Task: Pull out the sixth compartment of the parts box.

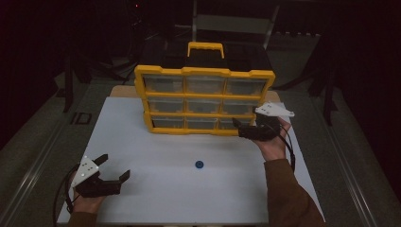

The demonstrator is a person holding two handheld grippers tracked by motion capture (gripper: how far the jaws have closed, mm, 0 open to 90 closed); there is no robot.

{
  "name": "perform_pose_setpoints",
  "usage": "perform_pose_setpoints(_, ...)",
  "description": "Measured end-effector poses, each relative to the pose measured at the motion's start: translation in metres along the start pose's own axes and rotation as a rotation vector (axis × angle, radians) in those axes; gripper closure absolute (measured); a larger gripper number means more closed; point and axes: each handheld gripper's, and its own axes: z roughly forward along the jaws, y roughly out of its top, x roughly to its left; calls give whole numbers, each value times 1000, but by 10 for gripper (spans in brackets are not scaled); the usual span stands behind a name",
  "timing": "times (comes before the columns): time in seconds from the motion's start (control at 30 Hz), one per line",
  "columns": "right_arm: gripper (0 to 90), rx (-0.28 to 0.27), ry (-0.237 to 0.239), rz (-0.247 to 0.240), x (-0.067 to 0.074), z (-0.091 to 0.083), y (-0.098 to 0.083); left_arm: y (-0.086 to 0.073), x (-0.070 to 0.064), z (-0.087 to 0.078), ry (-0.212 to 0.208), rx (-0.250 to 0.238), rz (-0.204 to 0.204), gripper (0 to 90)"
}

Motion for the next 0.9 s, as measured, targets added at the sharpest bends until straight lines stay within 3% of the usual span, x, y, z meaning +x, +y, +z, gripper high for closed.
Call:
perform_pose_setpoints(0.27, 129, 14, -21, -38, 2, 6, 1, 0, 0, 0, -1, 1, -2, 0)
perform_pose_setpoints(0.33, 131, 23, -35, -59, 3, 7, 1, 0, 0, 0, -2, 2, -2, 0)
perform_pose_setpoints(0.37, 131, 34, -54, -94, 5, 8, 2, 0, 0, 0, -3, 1, -2, 0)
perform_pose_setpoints(0.47, 132, 39, -65, -109, 6, 9, 3, 0, 0, 0, -3, 1, -2, 0)
perform_pose_setpoints(0.6, 136, 65, -118, -213, 13, 10, 10, 0, 0, 0, -2, 0, -1, 0)
perform_pose_setpoints(0.63, 136, 65, -118, -213, 13, 10, 10, 0, 0, 0, -2, 0, -1, 0)
perform_pose_setpoints(0.7, 140, 82, -144, -269, 18, 12, 13, 0, 0, 0, -2, 1, 0, 0)
perform_pose_setpoints(0.87, 143, 95, -168, -310, 20, 16, 15, 0, 0, -1, -2, 0, 2, 0)
perform_pose_setpoints(0.9, 146, 110, -189, -351, 21, 18, 16, 0, 0, 0, -2, 0, 1, 0)
